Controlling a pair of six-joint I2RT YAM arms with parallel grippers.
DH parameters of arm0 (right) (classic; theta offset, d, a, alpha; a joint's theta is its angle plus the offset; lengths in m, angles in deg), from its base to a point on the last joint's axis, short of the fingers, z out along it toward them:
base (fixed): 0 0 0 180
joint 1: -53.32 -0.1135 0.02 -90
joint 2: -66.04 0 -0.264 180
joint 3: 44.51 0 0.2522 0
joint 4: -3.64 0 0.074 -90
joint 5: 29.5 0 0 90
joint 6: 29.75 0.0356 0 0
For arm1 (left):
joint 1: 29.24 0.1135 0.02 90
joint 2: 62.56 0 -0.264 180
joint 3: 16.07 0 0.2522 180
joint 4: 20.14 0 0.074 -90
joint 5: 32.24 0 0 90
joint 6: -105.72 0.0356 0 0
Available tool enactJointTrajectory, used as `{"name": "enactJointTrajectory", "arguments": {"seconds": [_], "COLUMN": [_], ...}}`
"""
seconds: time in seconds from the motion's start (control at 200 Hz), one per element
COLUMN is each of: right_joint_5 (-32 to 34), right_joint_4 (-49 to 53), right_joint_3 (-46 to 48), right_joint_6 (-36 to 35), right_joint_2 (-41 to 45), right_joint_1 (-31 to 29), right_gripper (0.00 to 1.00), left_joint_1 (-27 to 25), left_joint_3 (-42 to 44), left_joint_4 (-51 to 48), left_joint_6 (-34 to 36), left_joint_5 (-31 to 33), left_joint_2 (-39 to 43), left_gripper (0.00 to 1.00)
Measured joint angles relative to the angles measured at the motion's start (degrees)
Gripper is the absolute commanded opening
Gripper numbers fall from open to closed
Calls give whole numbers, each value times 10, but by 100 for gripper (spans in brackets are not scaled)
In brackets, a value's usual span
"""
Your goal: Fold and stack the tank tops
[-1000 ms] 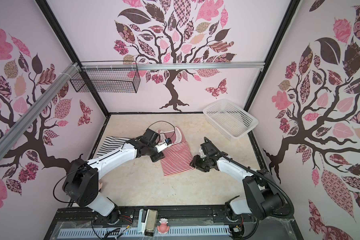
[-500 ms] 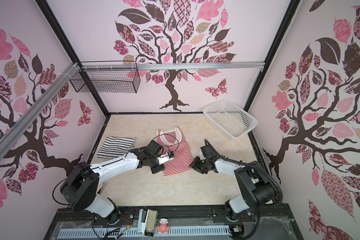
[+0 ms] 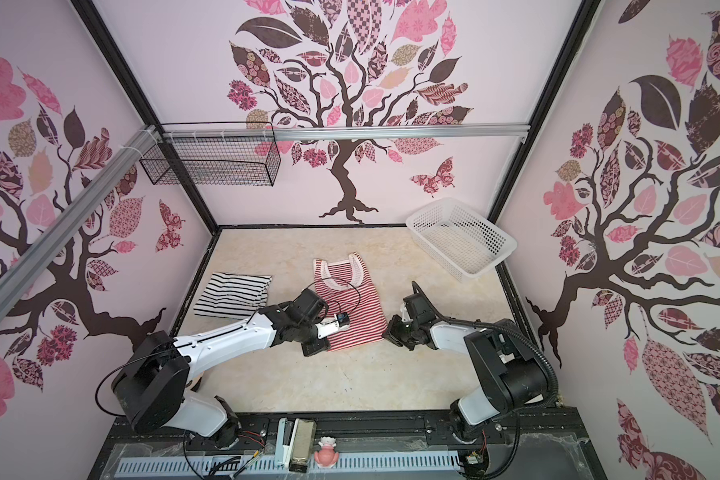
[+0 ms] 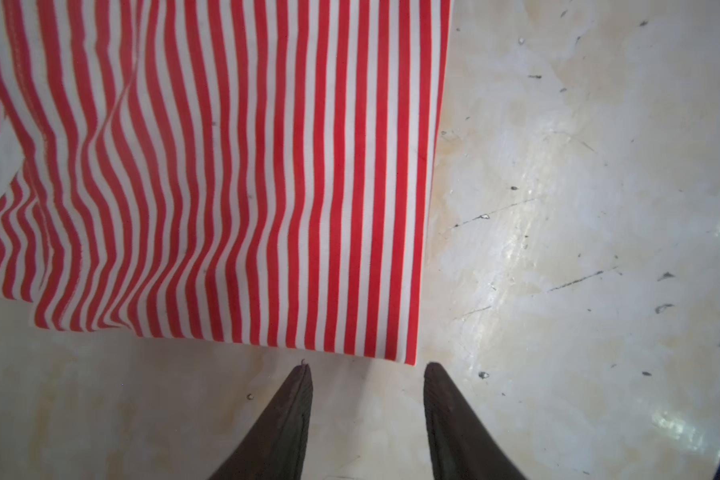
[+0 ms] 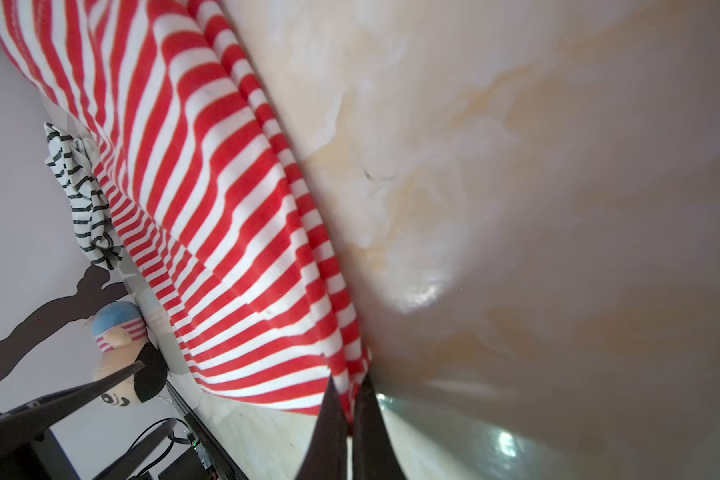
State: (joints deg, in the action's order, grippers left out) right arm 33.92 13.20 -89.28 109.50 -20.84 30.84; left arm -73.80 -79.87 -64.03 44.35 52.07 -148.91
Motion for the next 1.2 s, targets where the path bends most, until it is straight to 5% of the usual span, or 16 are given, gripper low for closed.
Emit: {"name": "enactJointTrajectory", "arguments": {"seconds": [0.17, 0.53, 0.625, 0.805, 1.015, 1.201], "right_joint_5": [0, 0, 0, 0, 0, 3], "right_joint_4": [27, 55, 58, 58, 63, 108], "right_joint_3": [0, -2, -4, -6, -6, -6], "right_joint_6": [-1, -2, -2, -2, -4, -22], "right_joint_2": [12, 27, 27, 27, 36, 104], "right_joint_1": [0, 0, 0, 2, 11, 27], "right_gripper": [0, 0, 0, 0, 0, 0], "left_joint_1": [-46, -49, -49, -49, -49, -49], "left_joint_3": [14, 14, 13, -3, -40, -111], "left_joint_4": [19, 33, 35, 38, 8, -78], "left_joint_6": [4, 16, 18, 28, 28, 29], "left_joint_5": [29, 45, 41, 46, 29, -65], "left_joint_2": [-19, -60, -62, -78, -100, -107], "left_gripper": [48, 43, 35, 0, 0, 0]}}
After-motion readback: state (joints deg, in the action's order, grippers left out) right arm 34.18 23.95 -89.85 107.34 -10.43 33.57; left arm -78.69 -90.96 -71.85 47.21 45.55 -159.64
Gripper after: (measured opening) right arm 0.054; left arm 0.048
